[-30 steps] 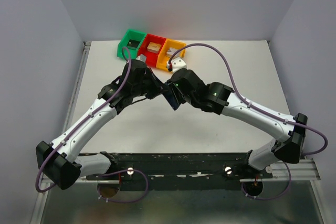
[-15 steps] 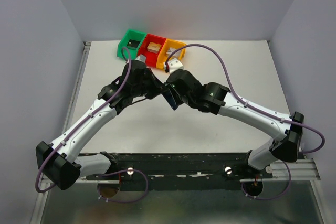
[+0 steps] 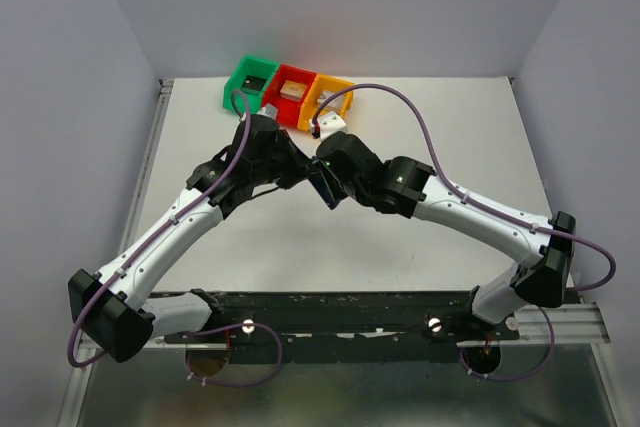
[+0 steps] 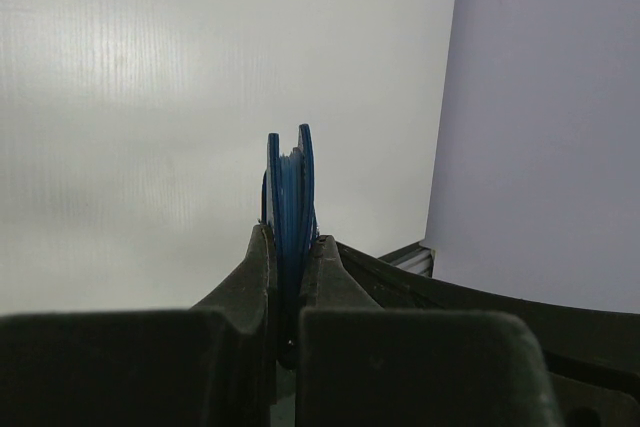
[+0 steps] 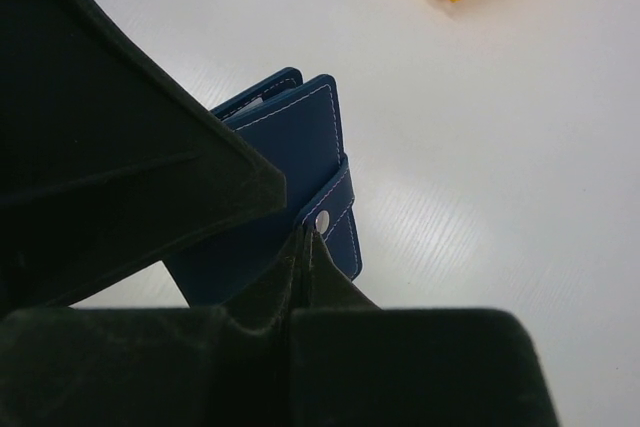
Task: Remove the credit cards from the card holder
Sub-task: Open the card holder.
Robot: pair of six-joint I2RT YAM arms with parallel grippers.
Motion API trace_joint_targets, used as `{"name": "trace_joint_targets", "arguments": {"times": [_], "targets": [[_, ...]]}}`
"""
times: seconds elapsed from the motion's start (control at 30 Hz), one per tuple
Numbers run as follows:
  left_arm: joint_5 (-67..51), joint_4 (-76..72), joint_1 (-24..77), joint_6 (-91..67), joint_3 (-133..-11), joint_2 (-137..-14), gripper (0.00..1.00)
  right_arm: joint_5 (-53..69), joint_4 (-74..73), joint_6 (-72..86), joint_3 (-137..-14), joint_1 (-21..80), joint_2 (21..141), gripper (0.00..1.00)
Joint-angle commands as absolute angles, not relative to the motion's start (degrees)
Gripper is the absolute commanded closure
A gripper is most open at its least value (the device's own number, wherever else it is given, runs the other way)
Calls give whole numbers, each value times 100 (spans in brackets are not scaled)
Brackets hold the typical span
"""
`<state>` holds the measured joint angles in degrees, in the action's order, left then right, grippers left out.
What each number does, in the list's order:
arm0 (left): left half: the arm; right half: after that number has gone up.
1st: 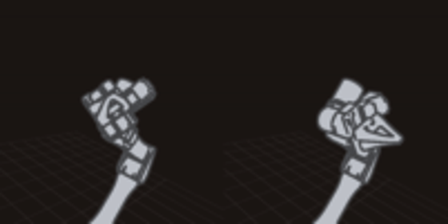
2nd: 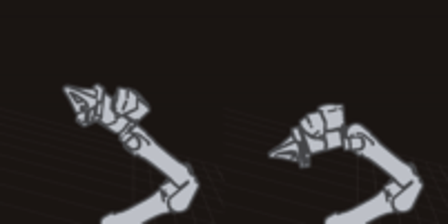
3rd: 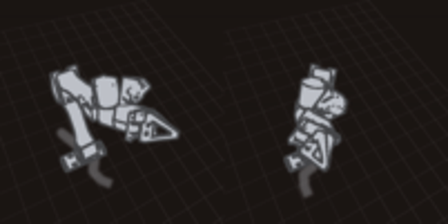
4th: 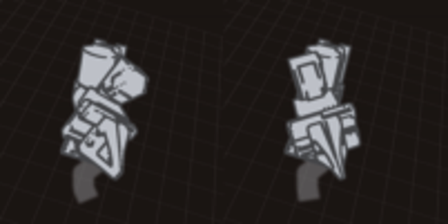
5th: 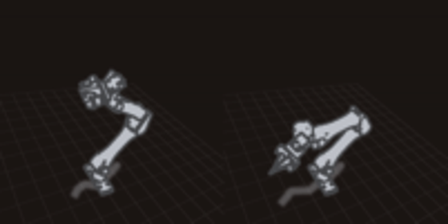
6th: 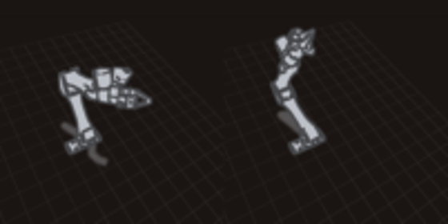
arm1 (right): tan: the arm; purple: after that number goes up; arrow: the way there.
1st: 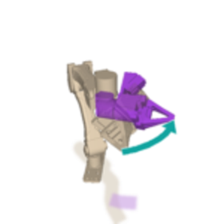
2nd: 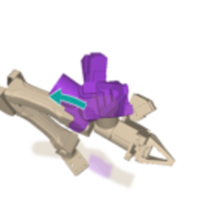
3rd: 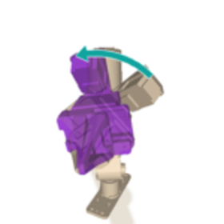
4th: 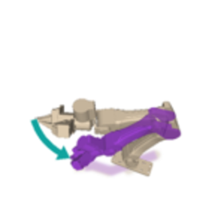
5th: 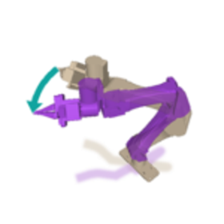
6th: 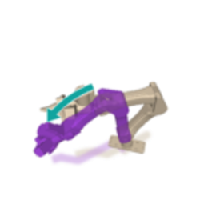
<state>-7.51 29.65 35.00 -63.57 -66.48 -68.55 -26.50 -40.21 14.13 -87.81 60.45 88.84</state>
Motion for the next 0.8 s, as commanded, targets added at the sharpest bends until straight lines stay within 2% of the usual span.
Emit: {"name": "trace_joint_targets", "arguments": {"times": [0.0,0.77], "targets": [[-949,2848,3559,-6381,-6645,-6592,100,-3164,-4377,1415,-8842,5994,8974,100],[-844,2839,3551,-6372,-6460,-6486,100,-3024,-4325,1600,-8552,5687,8491,100]]}}
